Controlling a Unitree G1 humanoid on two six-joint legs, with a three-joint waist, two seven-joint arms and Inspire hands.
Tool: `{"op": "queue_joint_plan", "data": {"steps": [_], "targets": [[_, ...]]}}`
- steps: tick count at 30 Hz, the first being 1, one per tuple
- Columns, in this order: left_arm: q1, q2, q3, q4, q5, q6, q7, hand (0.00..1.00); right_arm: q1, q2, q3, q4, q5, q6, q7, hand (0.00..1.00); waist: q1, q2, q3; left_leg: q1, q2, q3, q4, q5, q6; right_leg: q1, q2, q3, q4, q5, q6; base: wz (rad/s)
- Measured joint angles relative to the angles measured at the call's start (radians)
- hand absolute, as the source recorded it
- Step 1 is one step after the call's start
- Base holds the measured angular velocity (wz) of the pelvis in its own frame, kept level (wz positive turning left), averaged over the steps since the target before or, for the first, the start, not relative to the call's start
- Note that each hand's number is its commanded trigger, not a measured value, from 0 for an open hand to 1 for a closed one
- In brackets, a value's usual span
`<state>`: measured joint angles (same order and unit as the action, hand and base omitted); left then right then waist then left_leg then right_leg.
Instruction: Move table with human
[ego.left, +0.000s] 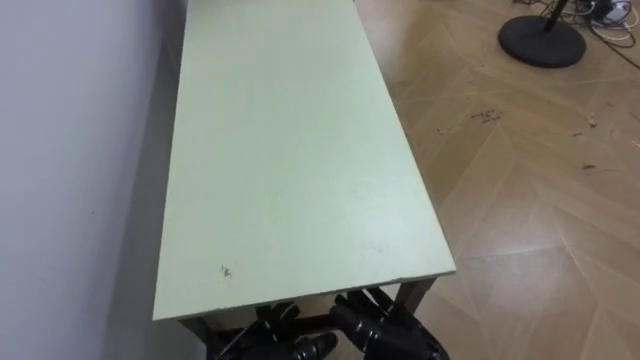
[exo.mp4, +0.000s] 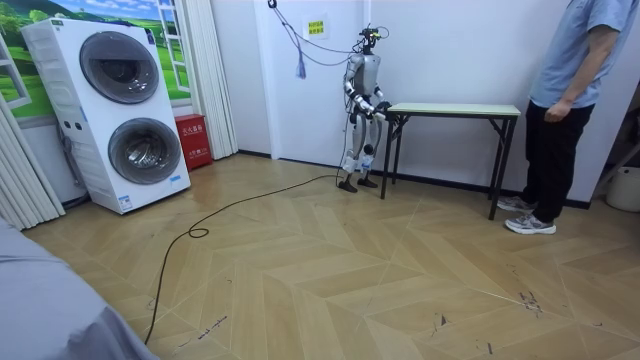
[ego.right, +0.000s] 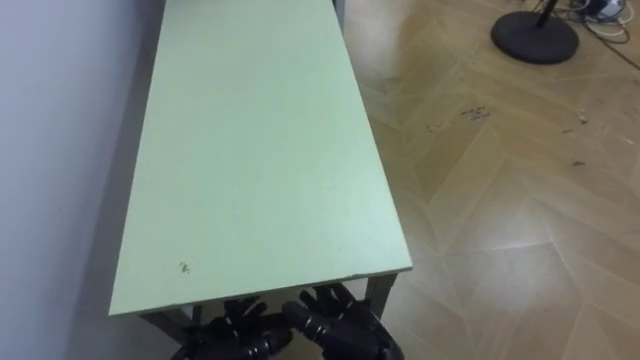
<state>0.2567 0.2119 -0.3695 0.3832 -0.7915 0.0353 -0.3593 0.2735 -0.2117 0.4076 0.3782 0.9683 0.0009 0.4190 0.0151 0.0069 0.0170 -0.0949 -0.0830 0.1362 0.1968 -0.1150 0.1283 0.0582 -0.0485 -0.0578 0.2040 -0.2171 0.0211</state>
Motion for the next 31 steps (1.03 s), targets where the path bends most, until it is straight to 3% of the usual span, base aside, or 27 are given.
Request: {"op": "queue_joint_plan", "data": {"steps": [6, 10, 16, 22, 26, 31], "targets": [[-0.016, 0.044, -0.030, -0.034, 0.030, -0.001, -0.066, 0.00, -0.002, -0.043, 0.004, 0.000, -0.113, 0.000, 0.063, 0.00, -0.009, 0.001, -0.0020, 0.002, 0.003, 0.007, -0.001, 0.000, 0.000, -0.003, -0.001, 0.001, 0.001, 0.000, 0.000, -0.04], [-0.020, 0.060, -0.060, -0.036, 0.120, -0.001, -0.068, 0.00, -0.009, -0.069, 0.025, 0.000, -0.185, 0.000, 0.063, 0.00, -0.009, -0.007, -0.0052, 0.002, 0.004, 0.010, -0.001, 0.000, 0.000, -0.005, -0.001, 0.000, 0.001, 0.000, 0.000, -0.02], [-0.025, 0.072, -0.084, -0.006, 0.197, -0.001, -0.056, 0.00, -0.011, -0.068, 0.040, 0.022, -0.236, 0.001, 0.051, 0.00, -0.013, -0.017, -0.0042, 0.004, 0.004, 0.011, -0.001, 0.000, 0.000, -0.001, -0.001, 0.000, 0.000, 0.000, 0.000, 0.00], [-0.048, 0.062, -0.082, 0.171, 0.340, -0.002, 0.058, 0.00, -0.042, -0.064, 0.040, 0.201, -0.383, 0.002, -0.048, 0.00, -0.006, -0.020, -0.0024, 0.009, 0.004, 0.014, -0.010, 0.000, 0.000, -0.003, -0.001, 0.000, -0.001, 0.001, 0.001, -0.02], [-0.060, 0.022, 0.006, 0.318, 0.406, -0.019, 0.162, 0.00, -0.055, -0.041, 0.002, 0.352, -0.449, 0.000, -0.128, 0.00, 0.008, -0.023, -0.0014, 0.010, 0.006, 0.018, -0.010, -0.001, -0.003, -0.004, -0.001, -0.008, -0.005, 0.003, 0.001, -0.06], [-0.064, -0.004, 0.054, 0.459, 0.439, -0.040, 0.267, 0.00, -0.100, -0.007, -0.051, 0.568, -0.463, 0.000, -0.219, 0.00, 0.014, -0.020, -0.0055, 0.018, 0.003, 0.017, -0.022, -0.002, -0.003, 0.005, -0.002, -0.027, -0.019, 0.008, 0.000, -0.01]]}}
